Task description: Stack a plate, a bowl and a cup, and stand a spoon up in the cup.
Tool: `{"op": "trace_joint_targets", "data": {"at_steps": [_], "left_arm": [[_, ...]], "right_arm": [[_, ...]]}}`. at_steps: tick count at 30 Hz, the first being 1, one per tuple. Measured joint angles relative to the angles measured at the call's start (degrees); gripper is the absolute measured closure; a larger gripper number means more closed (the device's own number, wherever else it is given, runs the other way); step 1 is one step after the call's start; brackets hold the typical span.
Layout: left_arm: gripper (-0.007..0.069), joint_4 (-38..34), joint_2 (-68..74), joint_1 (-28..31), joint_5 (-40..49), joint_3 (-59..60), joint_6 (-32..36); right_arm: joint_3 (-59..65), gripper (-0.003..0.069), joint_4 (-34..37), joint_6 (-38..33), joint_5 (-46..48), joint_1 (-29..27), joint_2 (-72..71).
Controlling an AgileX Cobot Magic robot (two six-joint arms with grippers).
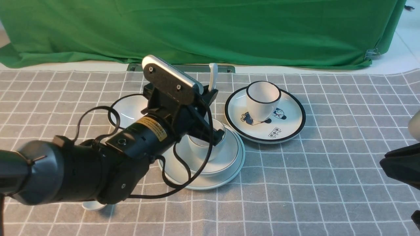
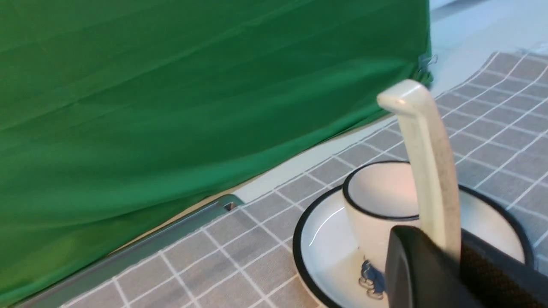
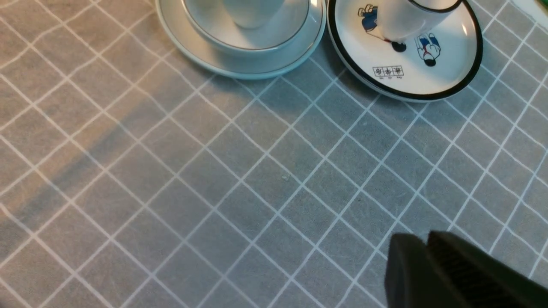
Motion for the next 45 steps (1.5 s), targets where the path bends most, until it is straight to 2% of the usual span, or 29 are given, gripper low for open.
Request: {"op": "trace_joint_targets", "data": {"at_steps": [5, 9, 12, 17, 18, 19, 22, 27, 35, 39, 42, 45], "left_arm": [[0.0592, 0.0, 2.8, 0.0, -1.0, 0.0, 1.2], [0.0557, 0.0, 4.0, 0.0, -2.6, 0.0, 1.2], [0.0498, 0.0, 4.0, 0.0, -2.8, 0.0, 1.2], [0.0307, 0.0, 4.0, 0.0, -3.2, 0.0, 0.9], [0.0299, 0.0, 4.0, 0.0, -3.2, 0.0, 0.9], [0.0235, 0.0, 3.8, 0.0, -3.1, 0.1, -0.3], [0.0158, -0.1, 1.7, 0.0, -2.8, 1.3, -2.9], [0.01, -0.3, -9.1, 0.0, -2.3, 6.6, -4.3], [0.0097, -0.5, -31.3, 0.0, 6.4, 15.6, -5.5], [0.0138, -0.5, -46.7, 0.0, 13.4, 20.3, -14.0], [0.0249, -0.1, -57.4, 0.0, 19.4, 22.8, -16.8], [0.0448, 0.2, -68.9, 0.0, 26.9, 25.7, -17.5]], "right_arm": [[0.0, 0.0569, 0.0, 0.0, 0.0, 0.0, 0.0], [0.0, 0.0569, 0.0, 0.0, 0.0, 0.0, 0.0], [0.0, 0.0569, 0.0, 0.0, 0.0, 0.0, 0.0], [0.0, 0.0569, 0.0, 0.1, 0.0, 0.0, 0.0], [0.0, 0.0569, 0.0, 0.1, 0.0, 0.0, 0.0], [0.0, 0.0569, 0.0, 0.2, 0.0, 0.0, 0.0], [0.0, 0.0569, 0.0, 0.3, 0.0, 0.0, 0.0], [0.0, 0.0569, 0.0, 1.4, -0.8, 0.0, -1.9], [0.0, 0.0569, 0.0, 1.6, -1.5, 0.0, -7.5], [0.0, 0.0569, 0.0, 3.9, 1.3, 0.0, -11.9], [1.1, 0.0576, -0.1, 5.2, 2.8, 0.0, -15.0], [4.1, 0.062, -0.1, 6.2, 3.2, 0.0, -18.2]]}}
